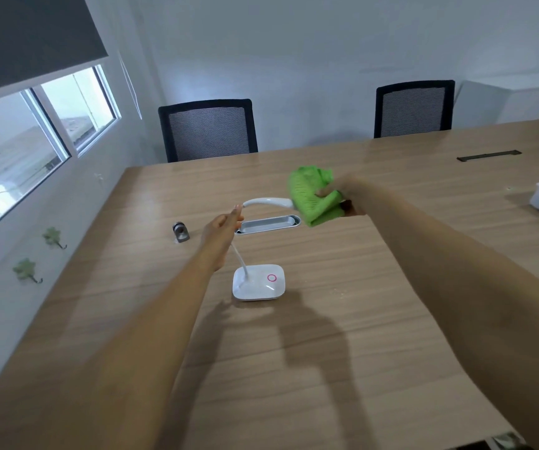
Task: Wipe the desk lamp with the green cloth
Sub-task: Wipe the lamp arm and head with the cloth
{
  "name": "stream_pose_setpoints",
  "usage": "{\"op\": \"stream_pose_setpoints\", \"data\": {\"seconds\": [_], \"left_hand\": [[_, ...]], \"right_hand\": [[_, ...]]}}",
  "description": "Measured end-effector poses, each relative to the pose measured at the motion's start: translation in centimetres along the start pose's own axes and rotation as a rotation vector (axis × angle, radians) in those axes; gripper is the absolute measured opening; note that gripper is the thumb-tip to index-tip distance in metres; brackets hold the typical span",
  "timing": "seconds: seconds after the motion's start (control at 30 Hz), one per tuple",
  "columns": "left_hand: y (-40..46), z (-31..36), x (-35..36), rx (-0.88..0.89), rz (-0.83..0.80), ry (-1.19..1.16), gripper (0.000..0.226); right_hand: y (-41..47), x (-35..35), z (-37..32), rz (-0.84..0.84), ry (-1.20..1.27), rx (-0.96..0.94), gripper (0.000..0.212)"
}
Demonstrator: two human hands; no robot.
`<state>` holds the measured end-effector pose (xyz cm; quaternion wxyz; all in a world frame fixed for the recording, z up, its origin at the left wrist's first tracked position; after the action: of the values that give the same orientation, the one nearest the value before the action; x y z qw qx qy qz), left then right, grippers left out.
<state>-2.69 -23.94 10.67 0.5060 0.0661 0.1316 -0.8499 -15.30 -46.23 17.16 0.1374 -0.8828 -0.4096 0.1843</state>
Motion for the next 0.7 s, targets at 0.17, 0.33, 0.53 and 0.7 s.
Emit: {"op": "stream_pose_setpoints", "data": {"seconds": [0.17, 0.33, 0.53, 0.7], "left_hand": [[0.0, 0.0, -0.1, 0.003, 0.014, -0.021, 0.033], [0.2, 0.0, -0.2, 0.006, 0.017, -0.023, 0.033], [0.0, 0.0, -0.1, 0.008, -0.004, -0.024, 0.032], [-0.2, 0.1, 0.0, 0.003, -0.007, -0.025, 0.032]], "right_hand": [[2.0, -5.0, 1.6, 0.198, 0.047, -0.073, 0.041], [-2.3, 0.4, -1.1, -0.067, 0.215, -0.303, 0.007], [-2.7, -0.4, 3.5, 0.09, 0.083, -0.35, 0.016], [-1.8, -4.0, 5.1, 0.283, 0.177, -0.347, 0.016]]}}
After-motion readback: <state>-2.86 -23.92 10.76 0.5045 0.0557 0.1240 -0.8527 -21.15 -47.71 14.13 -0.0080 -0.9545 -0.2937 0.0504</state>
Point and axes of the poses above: each hand's wrist, its own y-axis towards the middle knuckle, its own x-axis out of the palm, z = x × y, the point moved 3 cm from there along y, towards the middle knuckle, and after that the axes turned 6 degrees about y, right-handed, at the moved point
